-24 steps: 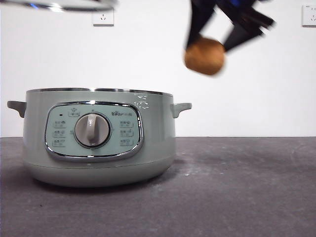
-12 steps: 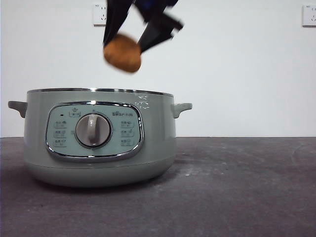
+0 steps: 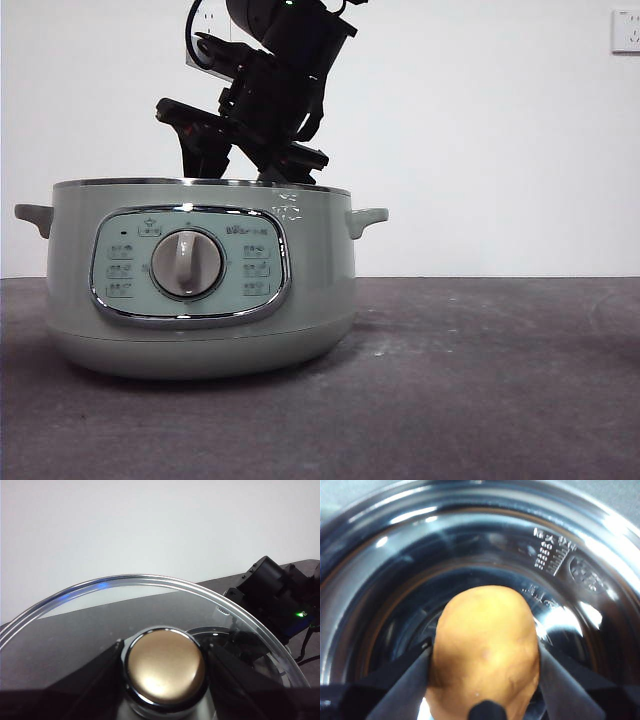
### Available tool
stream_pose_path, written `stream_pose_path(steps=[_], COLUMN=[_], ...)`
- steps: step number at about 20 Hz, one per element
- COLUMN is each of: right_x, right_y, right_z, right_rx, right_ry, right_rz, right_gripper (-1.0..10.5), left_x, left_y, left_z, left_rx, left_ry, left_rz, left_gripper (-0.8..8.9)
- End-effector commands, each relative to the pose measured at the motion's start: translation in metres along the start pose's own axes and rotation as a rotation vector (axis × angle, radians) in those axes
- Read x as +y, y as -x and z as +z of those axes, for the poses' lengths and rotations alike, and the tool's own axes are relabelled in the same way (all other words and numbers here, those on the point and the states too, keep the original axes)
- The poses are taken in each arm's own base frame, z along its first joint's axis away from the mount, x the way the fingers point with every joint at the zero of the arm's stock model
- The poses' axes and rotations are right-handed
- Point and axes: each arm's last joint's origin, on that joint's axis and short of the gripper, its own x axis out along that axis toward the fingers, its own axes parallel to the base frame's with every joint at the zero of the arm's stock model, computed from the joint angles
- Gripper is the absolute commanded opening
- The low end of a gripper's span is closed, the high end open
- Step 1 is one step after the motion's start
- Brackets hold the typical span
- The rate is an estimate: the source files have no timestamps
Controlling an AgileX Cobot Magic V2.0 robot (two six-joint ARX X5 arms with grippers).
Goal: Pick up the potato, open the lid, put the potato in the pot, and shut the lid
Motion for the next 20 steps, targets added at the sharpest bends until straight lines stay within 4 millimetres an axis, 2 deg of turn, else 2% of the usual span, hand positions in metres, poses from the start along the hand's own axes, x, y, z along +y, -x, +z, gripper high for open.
stream_pose_path(steps=[1, 5, 6, 8, 9, 11, 14, 17, 20], right_x=[0.000, -0.001, -0.001, 0.001, 0.001, 0.001, 0.002, 0.003, 0.006], right_y=[-0.015, -0.028, -0.030, -0.031, -0.031, -0.031, -0.030, -0.010, 0.035], right_z=[-0.007, -0.017, -0.019, -0.018, -0.018, -0.018, -0.017, -0.010, 0.002], right_rx=[0.050, 0.128, 0.139, 0.138, 0.135, 0.135, 0.130, 0.094, 0.022], right_ry=[0.012, 0.020, 0.018, 0.017, 0.008, -0.005, -0.002, 0.000, 0.007], right_rz=[0.006, 0.010, 0.010, 0.011, 0.008, 0.007, 0.008, 0.001, -0.022], right_gripper=[0.1, 0.1, 0.8, 3.2, 4.1, 4.8, 4.8, 4.8, 4.7], left_x=[0.001, 0.001, 0.001, 0.001, 0.001, 0.001, 0.001, 0.001, -0.001], left_y=[0.005, 0.005, 0.005, 0.005, 0.005, 0.005, 0.005, 0.003, -0.009], left_z=[0.007, 0.007, 0.007, 0.006, 0.005, 0.004, 0.004, 0.005, 0.006], left_rx=[-0.070, -0.069, -0.067, -0.053, -0.045, -0.039, -0.039, -0.035, -0.012], left_ry=[0.011, 0.012, 0.020, 0.028, 0.027, 0.025, 0.029, 0.030, 0.027], left_rz=[0.006, 0.006, 0.005, 0.005, 0.005, 0.005, 0.005, 0.005, 0.005], left_gripper=[-0.08, -0.08, -0.08, -0.08, -0.08, -0.08, -0.08, -0.08, -0.08])
